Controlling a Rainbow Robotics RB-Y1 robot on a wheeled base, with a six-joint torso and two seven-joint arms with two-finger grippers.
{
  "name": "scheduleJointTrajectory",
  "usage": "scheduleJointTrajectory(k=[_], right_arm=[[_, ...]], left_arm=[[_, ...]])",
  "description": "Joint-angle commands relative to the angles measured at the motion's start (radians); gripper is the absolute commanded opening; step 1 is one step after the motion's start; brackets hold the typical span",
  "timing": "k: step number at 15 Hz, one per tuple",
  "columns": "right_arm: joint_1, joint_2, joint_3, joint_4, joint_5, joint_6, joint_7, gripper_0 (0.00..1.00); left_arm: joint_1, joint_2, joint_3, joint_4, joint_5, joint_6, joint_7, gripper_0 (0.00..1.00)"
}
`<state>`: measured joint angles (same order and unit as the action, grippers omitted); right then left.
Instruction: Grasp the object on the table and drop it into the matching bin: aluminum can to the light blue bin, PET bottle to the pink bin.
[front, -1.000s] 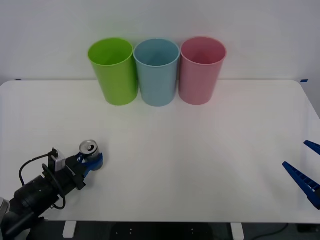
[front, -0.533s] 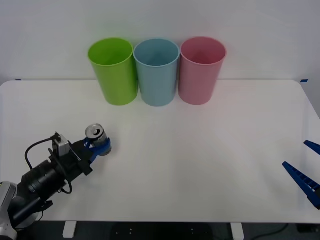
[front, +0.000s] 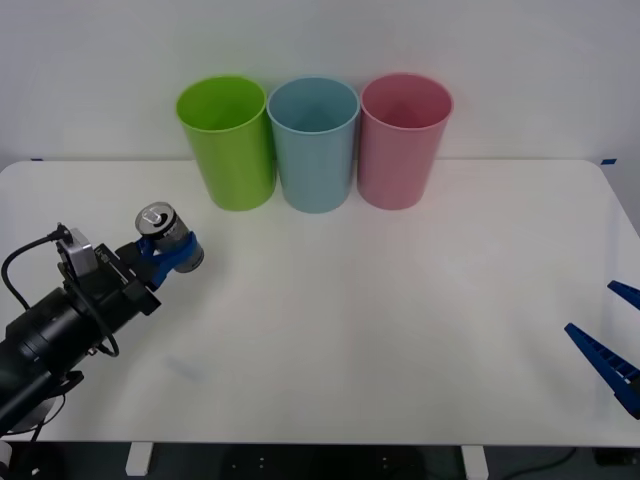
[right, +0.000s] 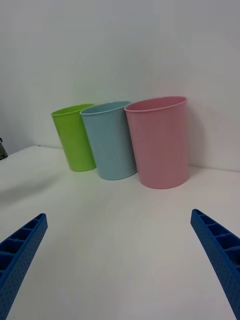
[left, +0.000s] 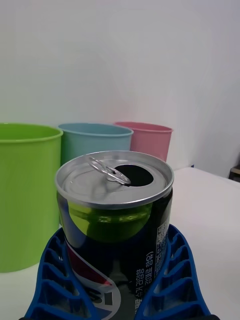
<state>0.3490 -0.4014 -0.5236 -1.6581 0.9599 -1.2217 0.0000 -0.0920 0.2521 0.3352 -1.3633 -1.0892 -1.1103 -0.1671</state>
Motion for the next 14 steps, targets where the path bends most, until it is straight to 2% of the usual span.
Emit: scheduleJointTrajectory(k=[1, 5, 7, 11, 14], right_arm=[[0.000, 0.000, 0.000, 0.000, 0.000, 0.000, 0.000, 1.00], [0.000, 0.000, 0.000, 0.000, 0.000, 0.000, 0.000, 1.00], [0.000, 0.000, 0.000, 0.000, 0.000, 0.000, 0.000, 1.00], [0.000, 0.000, 0.000, 0.000, 0.000, 0.000, 0.000, 1.00], [0.000, 0.000, 0.000, 0.000, 0.000, 0.000, 0.000, 1.00]], left_arm=[[0.000, 0.001, 0.030, -0.088, -0.051, 0.007, 0.103, 0.00], [-0.014, -0.001, 0.051, -0.241, -0.144, 0.036, 0.310, 0.00], [-0.044, -0.001, 0.038, -0.289, -0.187, 0.089, 0.403, 0.00], [-0.140, -0.001, -0.019, -0.287, -0.242, 0.204, 0.534, 0.00], [-0.218, -0.001, -0.056, -0.287, -0.325, 0.270, 0.649, 0.00]])
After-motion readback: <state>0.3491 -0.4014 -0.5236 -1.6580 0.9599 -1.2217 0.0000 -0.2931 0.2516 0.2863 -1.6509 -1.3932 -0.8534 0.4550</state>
